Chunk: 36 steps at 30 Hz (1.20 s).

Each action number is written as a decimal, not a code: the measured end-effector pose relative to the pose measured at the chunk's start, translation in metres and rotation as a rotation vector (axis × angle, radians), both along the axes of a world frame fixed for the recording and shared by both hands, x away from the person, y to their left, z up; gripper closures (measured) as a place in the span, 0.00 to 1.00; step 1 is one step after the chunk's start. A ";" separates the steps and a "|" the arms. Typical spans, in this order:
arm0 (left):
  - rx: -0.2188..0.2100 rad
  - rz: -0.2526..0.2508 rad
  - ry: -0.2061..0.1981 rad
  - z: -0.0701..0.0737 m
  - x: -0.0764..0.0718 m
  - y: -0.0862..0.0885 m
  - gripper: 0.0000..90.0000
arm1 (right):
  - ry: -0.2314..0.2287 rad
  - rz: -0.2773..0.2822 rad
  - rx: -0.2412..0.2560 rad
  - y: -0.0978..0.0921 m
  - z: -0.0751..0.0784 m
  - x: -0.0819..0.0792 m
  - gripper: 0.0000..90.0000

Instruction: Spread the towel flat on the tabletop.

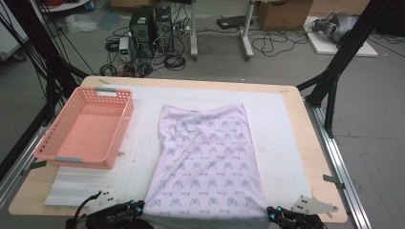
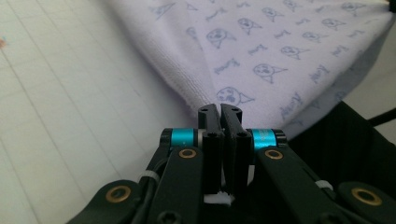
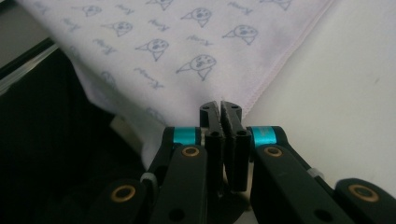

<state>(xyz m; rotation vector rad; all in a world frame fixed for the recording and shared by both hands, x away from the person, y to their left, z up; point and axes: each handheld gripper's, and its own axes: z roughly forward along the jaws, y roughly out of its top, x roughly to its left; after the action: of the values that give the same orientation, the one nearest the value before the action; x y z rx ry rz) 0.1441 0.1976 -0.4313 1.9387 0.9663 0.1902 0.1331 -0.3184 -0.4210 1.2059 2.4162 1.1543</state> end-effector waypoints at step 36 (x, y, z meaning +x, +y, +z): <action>0.041 0.146 0.029 -0.016 0.062 -0.007 0.91 | 0.015 -0.091 -0.016 0.006 -0.011 0.026 0.97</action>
<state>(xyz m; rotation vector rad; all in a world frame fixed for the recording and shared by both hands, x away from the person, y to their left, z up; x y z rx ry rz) 0.2065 0.1907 -0.4475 1.9136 1.1320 0.2681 0.1592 -0.3126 -0.4316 1.3100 2.3499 1.1018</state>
